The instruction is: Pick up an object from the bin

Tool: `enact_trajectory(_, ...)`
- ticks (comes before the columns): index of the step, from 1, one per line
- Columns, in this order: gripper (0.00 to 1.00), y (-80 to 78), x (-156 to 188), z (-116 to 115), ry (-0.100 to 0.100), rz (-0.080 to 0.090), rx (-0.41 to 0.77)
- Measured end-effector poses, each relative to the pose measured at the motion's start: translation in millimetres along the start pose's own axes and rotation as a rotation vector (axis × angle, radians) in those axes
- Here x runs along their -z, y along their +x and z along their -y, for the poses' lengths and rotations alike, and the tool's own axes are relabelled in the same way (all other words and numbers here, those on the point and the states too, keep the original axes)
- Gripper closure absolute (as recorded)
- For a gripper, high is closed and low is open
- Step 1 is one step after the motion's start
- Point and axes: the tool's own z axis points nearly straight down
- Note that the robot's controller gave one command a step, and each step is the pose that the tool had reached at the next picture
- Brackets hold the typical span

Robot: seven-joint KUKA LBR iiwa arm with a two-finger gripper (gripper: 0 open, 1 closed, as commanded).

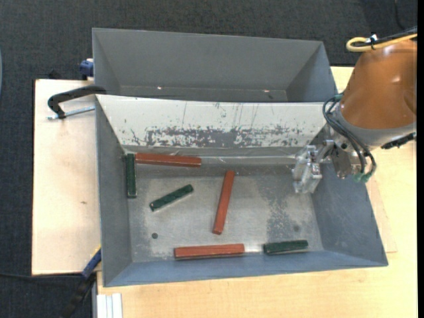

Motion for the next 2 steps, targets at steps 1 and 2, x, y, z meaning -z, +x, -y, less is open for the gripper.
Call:
enact_trajectory(1,1.0,0.0,0.0,0.0,0.0,0.0,0.0)
enact_trajectory(2,0.0,5.9,-60.9,-46.7,-0.002,-0.006,-0.161)
